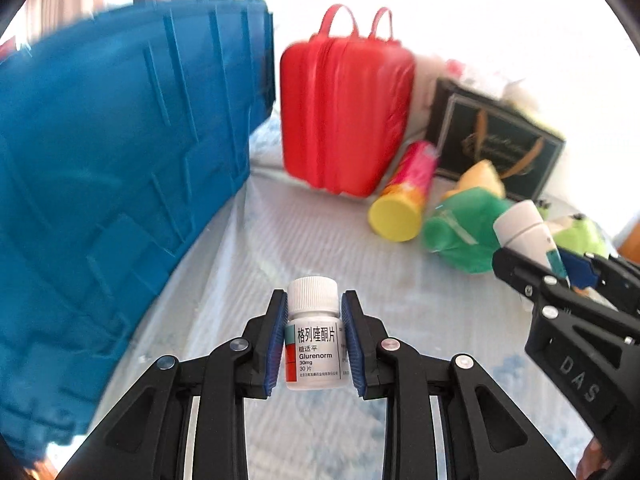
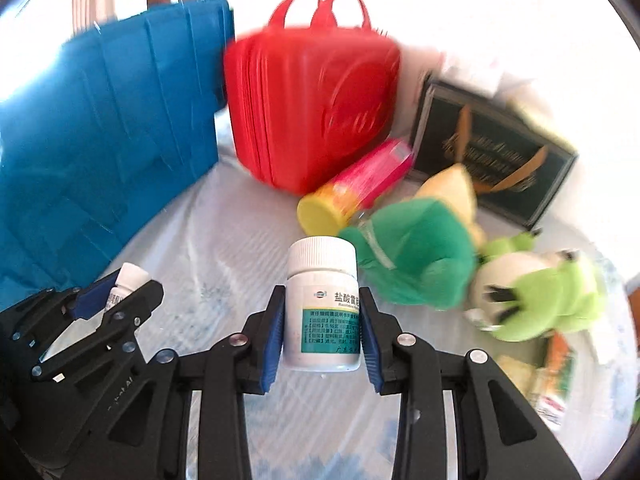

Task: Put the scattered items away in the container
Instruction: 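Grasp a white pill bottle with the left gripper while the right grasps another, then carry both pill bottles over the blue crate with both grippers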

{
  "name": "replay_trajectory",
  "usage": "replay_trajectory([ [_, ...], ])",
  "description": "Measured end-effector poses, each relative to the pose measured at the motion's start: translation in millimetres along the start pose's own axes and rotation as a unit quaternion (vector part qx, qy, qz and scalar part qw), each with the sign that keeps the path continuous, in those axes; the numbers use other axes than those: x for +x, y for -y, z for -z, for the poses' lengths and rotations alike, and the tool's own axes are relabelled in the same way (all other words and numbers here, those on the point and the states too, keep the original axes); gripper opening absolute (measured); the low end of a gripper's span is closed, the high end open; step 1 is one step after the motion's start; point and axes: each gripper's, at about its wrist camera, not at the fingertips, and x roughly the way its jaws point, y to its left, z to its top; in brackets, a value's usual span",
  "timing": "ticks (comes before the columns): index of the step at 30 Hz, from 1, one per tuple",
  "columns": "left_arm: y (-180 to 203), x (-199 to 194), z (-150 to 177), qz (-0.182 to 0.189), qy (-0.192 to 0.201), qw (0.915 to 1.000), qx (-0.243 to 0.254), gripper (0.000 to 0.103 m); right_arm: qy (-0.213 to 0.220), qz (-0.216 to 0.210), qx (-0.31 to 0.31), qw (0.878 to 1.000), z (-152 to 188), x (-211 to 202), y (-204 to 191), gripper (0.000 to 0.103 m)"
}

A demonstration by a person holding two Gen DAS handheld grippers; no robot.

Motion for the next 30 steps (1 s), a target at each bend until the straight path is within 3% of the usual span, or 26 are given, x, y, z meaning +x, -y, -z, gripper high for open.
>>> replay_trajectory([
  [8,-2,-113,-13,-0.009,0.068,0.9976,0.009,0.027,0.065,-0.001,-0.004,0.998,-14,-110,-6,0.034],
  [16,-42,-197,-20,-0.031,0.123,0.9918,0.01,0.027,0.124,-0.026,-0.012,0.992,-22,-197,-34,0.034],
  [23,-120,-232,-35,-0.05,0.162,0.9856,-0.001,0.027,0.162,-0.043,-0.031,0.985,-44,-233,-97,0.034],
  [30,-235,-238,-51,-0.077,0.179,0.9807,-0.007,0.027,0.171,-0.082,-0.047,0.981,-78,-227,-203,0.034],
])
